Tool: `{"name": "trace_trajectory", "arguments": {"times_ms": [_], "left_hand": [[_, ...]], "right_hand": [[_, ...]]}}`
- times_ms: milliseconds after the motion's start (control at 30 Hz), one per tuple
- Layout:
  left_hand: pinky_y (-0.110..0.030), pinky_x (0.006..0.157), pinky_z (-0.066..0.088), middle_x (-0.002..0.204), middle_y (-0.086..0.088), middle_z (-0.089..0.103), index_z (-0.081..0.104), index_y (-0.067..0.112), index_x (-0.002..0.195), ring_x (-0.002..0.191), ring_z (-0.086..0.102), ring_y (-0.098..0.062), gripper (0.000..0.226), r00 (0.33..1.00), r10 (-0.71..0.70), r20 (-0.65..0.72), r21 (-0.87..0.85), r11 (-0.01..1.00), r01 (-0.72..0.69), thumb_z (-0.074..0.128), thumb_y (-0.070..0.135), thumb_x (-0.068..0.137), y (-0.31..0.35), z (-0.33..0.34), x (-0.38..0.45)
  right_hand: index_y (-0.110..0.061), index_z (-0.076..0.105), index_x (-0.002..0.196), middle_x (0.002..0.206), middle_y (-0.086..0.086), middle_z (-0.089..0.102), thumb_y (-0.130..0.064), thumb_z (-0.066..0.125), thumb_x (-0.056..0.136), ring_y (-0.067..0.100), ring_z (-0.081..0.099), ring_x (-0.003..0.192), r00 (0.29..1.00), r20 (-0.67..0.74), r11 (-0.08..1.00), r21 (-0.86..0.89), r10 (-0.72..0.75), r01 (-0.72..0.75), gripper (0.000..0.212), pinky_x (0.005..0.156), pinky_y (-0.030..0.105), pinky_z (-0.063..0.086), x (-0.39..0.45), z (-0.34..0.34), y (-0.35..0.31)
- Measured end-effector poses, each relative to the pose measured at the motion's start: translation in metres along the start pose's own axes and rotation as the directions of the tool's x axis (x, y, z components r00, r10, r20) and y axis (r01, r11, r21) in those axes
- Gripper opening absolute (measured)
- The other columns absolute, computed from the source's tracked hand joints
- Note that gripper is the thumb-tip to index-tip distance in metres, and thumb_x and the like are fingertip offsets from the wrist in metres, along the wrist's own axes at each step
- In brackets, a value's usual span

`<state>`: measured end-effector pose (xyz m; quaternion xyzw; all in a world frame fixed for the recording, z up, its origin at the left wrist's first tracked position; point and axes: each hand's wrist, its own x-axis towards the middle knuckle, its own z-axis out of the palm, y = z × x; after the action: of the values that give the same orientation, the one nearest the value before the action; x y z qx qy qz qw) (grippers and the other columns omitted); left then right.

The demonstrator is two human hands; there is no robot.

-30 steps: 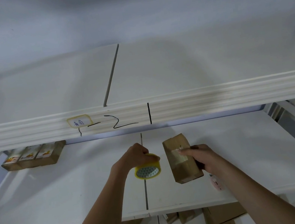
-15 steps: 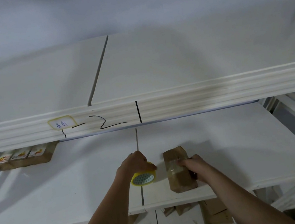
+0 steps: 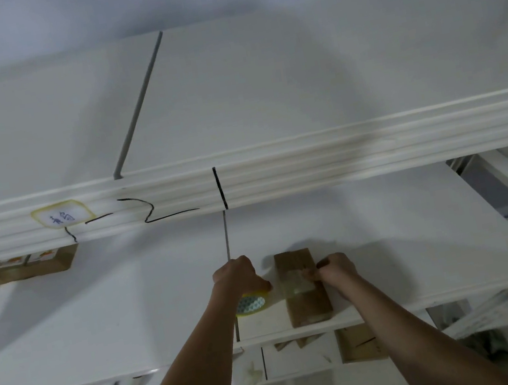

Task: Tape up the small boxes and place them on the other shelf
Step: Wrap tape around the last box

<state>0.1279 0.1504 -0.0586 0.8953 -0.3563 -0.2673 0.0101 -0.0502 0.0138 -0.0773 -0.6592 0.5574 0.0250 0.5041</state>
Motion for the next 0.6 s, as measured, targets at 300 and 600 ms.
{"name": "trace_trajectory", "arguments": {"times_ms": [300,600], "left_hand": [[-0.030,0.078,0.052,0.098,0.001,0.069,0.070,0.018,0.109,0.088,0.066,-0.019,0.058,1.000,0.004,-0.015,-0.011,1.000,-0.004,0.074,0.063,0.073,-0.006,0.006,0.002],[-0.028,0.071,0.052,0.089,0.003,0.064,0.072,0.015,0.107,0.081,0.064,-0.017,0.054,0.999,0.038,-0.012,-0.083,0.996,-0.039,0.076,0.059,0.075,-0.009,0.006,0.000]], "right_hand": [[-0.011,0.065,0.073,0.068,0.001,0.065,-0.055,0.083,0.073,0.016,0.061,0.064,0.989,-0.079,0.977,-0.183,-0.128,0.112,0.047,0.053,0.025,0.040,-0.002,0.001,0.000],[-0.015,0.048,0.077,0.076,0.005,0.051,-0.011,0.064,0.090,0.026,0.055,0.076,0.942,-0.299,0.873,-0.487,-0.151,-0.015,0.021,0.059,0.026,0.039,-0.011,-0.051,0.028]]}}
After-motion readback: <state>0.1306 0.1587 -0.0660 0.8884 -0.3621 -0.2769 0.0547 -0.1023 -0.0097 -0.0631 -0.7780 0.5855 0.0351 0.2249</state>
